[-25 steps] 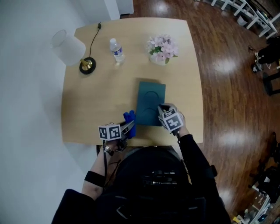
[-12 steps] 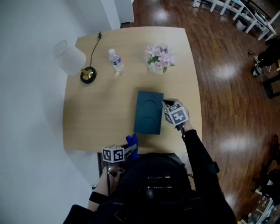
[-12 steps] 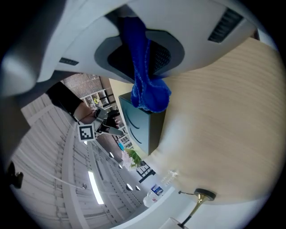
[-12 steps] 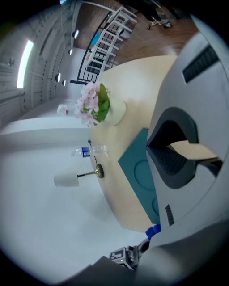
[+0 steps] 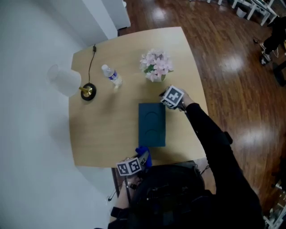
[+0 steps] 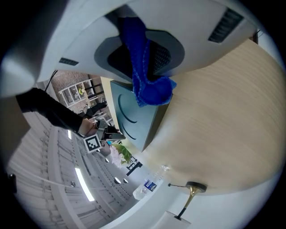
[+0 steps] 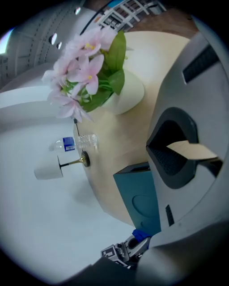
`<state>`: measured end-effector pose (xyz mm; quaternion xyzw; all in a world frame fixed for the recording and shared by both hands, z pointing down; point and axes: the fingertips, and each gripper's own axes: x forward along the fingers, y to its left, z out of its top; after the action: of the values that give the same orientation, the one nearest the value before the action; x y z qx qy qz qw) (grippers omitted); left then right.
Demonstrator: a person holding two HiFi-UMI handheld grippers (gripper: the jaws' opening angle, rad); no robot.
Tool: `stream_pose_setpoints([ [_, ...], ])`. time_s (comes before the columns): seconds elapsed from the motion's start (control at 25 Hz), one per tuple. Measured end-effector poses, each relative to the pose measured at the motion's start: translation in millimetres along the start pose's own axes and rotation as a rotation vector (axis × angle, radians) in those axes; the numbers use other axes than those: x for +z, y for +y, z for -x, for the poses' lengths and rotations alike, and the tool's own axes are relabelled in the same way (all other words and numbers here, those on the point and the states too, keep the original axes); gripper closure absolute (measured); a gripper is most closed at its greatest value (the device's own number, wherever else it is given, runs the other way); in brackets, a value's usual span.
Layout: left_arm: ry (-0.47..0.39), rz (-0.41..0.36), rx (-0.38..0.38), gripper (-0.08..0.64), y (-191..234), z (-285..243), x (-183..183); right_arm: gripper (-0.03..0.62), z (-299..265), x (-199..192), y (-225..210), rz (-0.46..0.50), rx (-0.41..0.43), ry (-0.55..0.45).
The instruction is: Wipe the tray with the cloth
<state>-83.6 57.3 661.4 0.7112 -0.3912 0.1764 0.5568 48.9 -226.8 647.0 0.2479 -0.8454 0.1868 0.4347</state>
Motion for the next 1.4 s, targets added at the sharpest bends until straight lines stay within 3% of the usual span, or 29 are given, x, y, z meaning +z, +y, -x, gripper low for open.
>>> stream_pose_setpoints([
  [0.2,-0.006,0.034,0.052,0.491,3.3,-6.8,1.5,0.583,-18.7,-5.1,7.0,0.096,0.101,0.059],
  [0.52,-0.019,0.008,0.138,0.491,22.0,-7.2,33.5,0.584,-8.9,-10.4,16.0,0.053,0.116,0.038],
  [0.72,-0.043,-0.052,0.178,0.491,45.1,-3.3,82.4,0.584,21.9,-49.3,22.1,-0.040,0.011,0.044],
  [1.0,-0.035,-0.186,0.177,0.492,67.3,-16.2,158.5,0.586,59.1,-117.3,73.5,-0.352,-0.162,0.002],
  [1.16,-0.006,-0.288,0.175,0.494,65.7,-25.9,178.4,0.586,63.0,-147.6,101.3,-0.488,-0.275,-0.013],
  [1.28,0.015,-0.328,0.140,0.494,64.6,-26.3,176.2,0.584,65.7,-157.9,105.1,-0.531,-0.322,-0.022],
  [1.4,-0.005,-0.371,0.122,0.491,64.8,-21.4,191.5,0.584,85.9,-131.1,100.6,-0.520,-0.367,-0.099],
])
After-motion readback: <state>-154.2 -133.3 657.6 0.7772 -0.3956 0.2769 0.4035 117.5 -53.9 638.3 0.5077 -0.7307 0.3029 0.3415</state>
